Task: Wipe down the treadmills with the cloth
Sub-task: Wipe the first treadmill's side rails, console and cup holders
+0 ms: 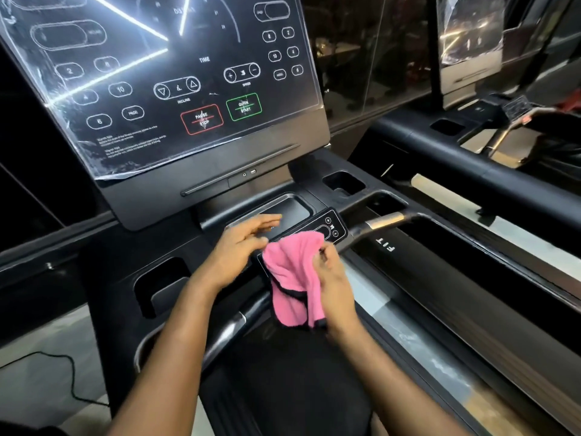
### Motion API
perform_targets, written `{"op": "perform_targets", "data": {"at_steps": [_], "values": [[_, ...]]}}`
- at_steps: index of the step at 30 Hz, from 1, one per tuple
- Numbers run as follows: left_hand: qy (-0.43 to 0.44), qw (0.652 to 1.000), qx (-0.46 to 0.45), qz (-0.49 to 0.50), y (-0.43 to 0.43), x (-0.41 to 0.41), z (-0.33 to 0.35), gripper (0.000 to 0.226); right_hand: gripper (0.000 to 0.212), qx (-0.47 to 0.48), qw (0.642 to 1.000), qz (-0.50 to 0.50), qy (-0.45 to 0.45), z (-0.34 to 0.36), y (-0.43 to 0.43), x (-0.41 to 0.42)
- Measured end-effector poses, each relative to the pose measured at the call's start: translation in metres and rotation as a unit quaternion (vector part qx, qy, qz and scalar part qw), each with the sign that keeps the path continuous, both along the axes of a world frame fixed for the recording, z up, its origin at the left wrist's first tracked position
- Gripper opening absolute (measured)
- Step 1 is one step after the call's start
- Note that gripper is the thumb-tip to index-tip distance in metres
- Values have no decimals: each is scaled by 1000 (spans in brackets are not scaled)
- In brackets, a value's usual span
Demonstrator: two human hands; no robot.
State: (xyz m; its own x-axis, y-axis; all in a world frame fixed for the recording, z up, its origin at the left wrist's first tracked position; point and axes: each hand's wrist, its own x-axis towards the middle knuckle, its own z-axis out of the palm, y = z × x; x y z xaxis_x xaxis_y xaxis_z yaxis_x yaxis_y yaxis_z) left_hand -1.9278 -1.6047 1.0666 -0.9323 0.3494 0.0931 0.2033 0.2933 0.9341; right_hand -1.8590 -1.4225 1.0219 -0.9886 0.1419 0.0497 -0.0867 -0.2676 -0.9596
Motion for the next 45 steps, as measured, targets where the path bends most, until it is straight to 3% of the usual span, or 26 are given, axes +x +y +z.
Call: {"op": "perform_targets", "data": {"at_steps": [2, 5, 8, 11, 15, 18, 20, 23, 26, 30, 33, 36, 41, 43, 45], "values": [[-7, 999, -38, -38, 8, 6, 9, 36, 9, -73, 997, 10, -7, 13, 2, -9], [41, 985, -166, -6, 6, 9, 12, 22, 17, -43, 998, -21, -32, 17, 12, -13], [17, 976, -214, 27, 2, 14, 16, 10, 41, -47, 994, 58, -85, 9, 28, -15], [-15, 979, -201, 0, -4, 18, 18, 10, 26, 115, 987, 85, -72, 4, 42, -21], [-24, 962, -266, -57, -12, 12, 17, 19, 22, 227, 968, 35, -98, 10, 45, -40], [1, 951, -309, 13, -9, 6, 1, 26, 32, 330, 928, -134, -106, 6, 25, -43], [16, 957, -284, 58, -7, 2, -8, 28, 42, 406, 888, -210, -47, -10, -5, -33], [55, 970, -196, 133, -9, -4, -17, 13, 83, 497, 859, -106, -59, -37, -64, -15], [69, 959, -165, 221, -26, -11, -34, 9, 95, 530, 834, -106, -111, -47, -91, -21], [16, 946, -272, 174, -65, -17, -78, 23, 86, 568, 813, -117, -60, -43, -66, -51], [17, 951, -285, 119, -76, -6, -102, 39, 80, 597, 792, -126, -28, -39, -32, -88], [24, 951, -294, 92, -80, 4, -109, 47, 77, 609, 778, -147, -58, -33, 3, -132], [2, 952, -299, 61, -84, -2, -102, 49, 65, 571, 797, -160, -118, -25, 5, -140], [11, 954, -292, 69, -87, -3, -101, 49, 60, 601, 786, -142, -33, -31, -34, -101], [27, 956, -281, 79, -89, -3, -101, 50, 58, 637, 766, -61, 67, -42, -73, -50]]}}
